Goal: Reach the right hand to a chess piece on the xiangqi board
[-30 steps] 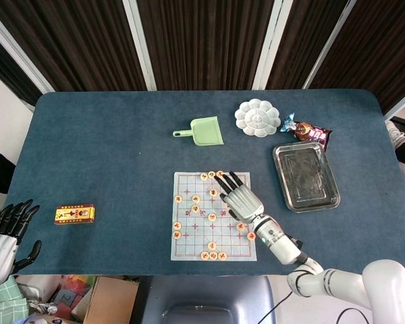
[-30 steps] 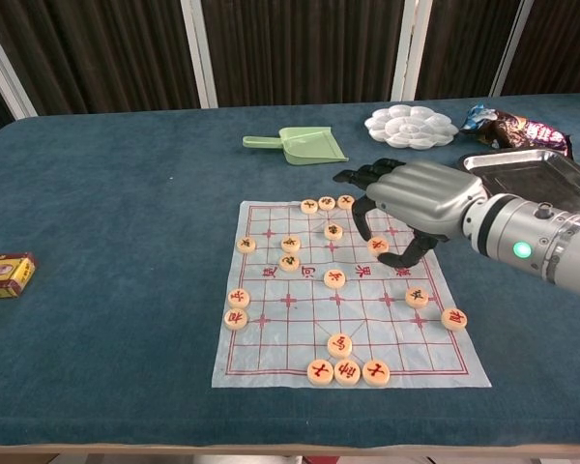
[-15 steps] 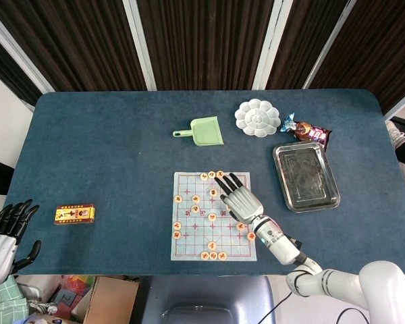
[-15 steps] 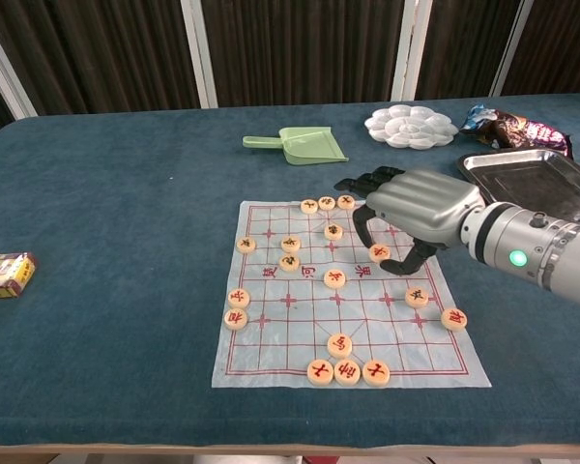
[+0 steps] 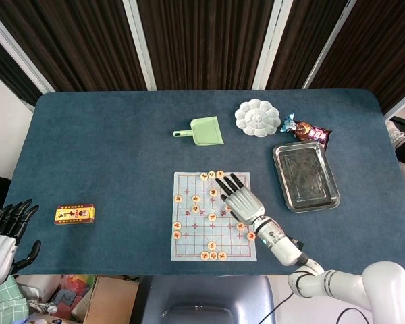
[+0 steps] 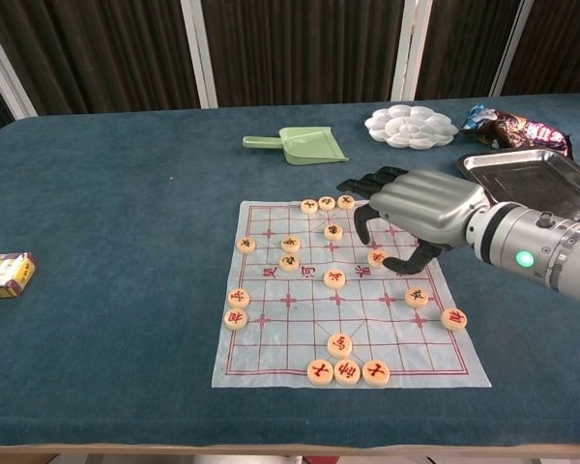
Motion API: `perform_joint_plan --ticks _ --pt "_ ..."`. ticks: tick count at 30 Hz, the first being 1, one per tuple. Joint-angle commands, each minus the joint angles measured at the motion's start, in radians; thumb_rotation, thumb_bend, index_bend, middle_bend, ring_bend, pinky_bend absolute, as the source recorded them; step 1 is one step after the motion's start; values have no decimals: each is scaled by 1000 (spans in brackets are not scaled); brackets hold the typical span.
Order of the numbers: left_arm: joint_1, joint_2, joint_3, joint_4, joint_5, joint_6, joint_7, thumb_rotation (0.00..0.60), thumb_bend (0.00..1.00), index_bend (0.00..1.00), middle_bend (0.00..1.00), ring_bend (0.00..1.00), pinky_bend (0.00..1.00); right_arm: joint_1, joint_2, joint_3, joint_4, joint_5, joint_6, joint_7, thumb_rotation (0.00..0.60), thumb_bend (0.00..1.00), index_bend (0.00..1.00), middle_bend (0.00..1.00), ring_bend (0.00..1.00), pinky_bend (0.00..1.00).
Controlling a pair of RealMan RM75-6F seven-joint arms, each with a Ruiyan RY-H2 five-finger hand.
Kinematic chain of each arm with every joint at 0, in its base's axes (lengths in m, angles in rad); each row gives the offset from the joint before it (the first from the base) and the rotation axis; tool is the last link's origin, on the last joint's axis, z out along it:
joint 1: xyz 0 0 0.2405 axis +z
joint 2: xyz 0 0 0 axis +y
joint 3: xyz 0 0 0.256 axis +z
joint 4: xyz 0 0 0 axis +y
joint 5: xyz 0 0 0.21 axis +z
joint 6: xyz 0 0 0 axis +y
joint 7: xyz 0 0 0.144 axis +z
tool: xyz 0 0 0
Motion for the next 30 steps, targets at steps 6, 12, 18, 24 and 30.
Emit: perform_joint_plan --ticks 6,12,18,24,30 --pt "0 -2 -1 1 2 2 6 600 441 0 0 0 3 -41 74 14 -103 -16 68 87 600 488 387 65 0 0" --pt "1 -5 -6 -2 -17 -9 30 600 442 0 0 0 3 -208 327 -56 -401 -55 259 148 600 476 34 0 0 0" --pt "-2 -17 -11 -10 -34 -27 78 600 441 0 0 0 3 -495 487 -235 -492 -163 579 153 600 398 0 0 0 0" --pt "1 -35 -14 -27 -46 -36 156 600 442 0 0 0 3 -617 498 -269 -410 -196 684 243 600 337 0 0 0 0" --pt "0 -48 -14 -28 -38 -34 183 600 441 0 0 0 3 -626 512 -241 -386 -220 676 311 600 336 0 0 0 0"
